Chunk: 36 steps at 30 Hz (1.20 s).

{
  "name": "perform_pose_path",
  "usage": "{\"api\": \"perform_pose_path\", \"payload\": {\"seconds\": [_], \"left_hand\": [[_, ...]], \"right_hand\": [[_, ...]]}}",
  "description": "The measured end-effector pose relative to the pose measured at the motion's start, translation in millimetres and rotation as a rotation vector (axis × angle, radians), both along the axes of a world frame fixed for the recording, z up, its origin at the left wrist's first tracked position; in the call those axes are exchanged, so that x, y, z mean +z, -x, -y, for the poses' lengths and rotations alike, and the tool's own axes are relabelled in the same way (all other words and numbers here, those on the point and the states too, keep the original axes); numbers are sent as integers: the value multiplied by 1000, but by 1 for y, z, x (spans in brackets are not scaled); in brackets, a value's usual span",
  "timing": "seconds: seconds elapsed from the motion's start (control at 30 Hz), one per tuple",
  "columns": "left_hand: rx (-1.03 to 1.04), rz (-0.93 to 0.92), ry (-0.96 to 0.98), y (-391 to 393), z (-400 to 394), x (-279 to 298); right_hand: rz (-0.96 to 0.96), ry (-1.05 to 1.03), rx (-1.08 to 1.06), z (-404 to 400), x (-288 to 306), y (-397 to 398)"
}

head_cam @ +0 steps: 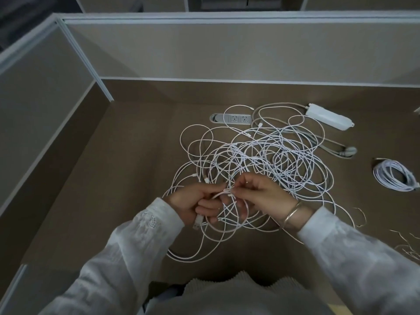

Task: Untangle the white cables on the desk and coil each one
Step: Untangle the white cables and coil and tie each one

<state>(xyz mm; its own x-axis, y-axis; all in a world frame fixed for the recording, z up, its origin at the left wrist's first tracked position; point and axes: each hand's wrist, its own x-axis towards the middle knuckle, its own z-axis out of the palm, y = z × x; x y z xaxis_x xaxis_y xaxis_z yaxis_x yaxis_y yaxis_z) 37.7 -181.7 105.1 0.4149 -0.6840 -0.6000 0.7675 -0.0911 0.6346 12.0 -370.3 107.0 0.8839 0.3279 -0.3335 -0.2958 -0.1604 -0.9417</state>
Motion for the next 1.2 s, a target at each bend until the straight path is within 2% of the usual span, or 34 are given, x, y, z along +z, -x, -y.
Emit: {"api": "perform_pose_path", "payload": {"seconds": [0.13,0.23,0.47,0.57,0.63,0.7,0.83,0.97,1.1,1.2], "left_hand": [[151,-186,228,-3,-7,-13],[279,-227,268,-5,-12,-17],[492,-189,483,-27,-64,-19],[522,-230,652,-39,-93,-26],[626,-187,610,-44,-104,-24],[737,-88,467,-45,-105,-20],[714,17,291,-37,-77,-11],[517,40,111,-24,-41,-3],[174,156,-68,-3,-18,4],[61,172,-150,5,-8,10]], "right_hand": [[-130,-137,-172,0,-6,1],[-135,-158,-217,4,-17,7],[224,185,-269,39,-55,19],[322,319,-266,56,-64,22],[383,423,-257,62,-66,24],[455,525,-202,61,-63,27],[601,519,36,30,-37,42],[680,474,185,-4,-9,41],[808,605,140,-10,3,23],[956,738,113,-11,10,14]]}}
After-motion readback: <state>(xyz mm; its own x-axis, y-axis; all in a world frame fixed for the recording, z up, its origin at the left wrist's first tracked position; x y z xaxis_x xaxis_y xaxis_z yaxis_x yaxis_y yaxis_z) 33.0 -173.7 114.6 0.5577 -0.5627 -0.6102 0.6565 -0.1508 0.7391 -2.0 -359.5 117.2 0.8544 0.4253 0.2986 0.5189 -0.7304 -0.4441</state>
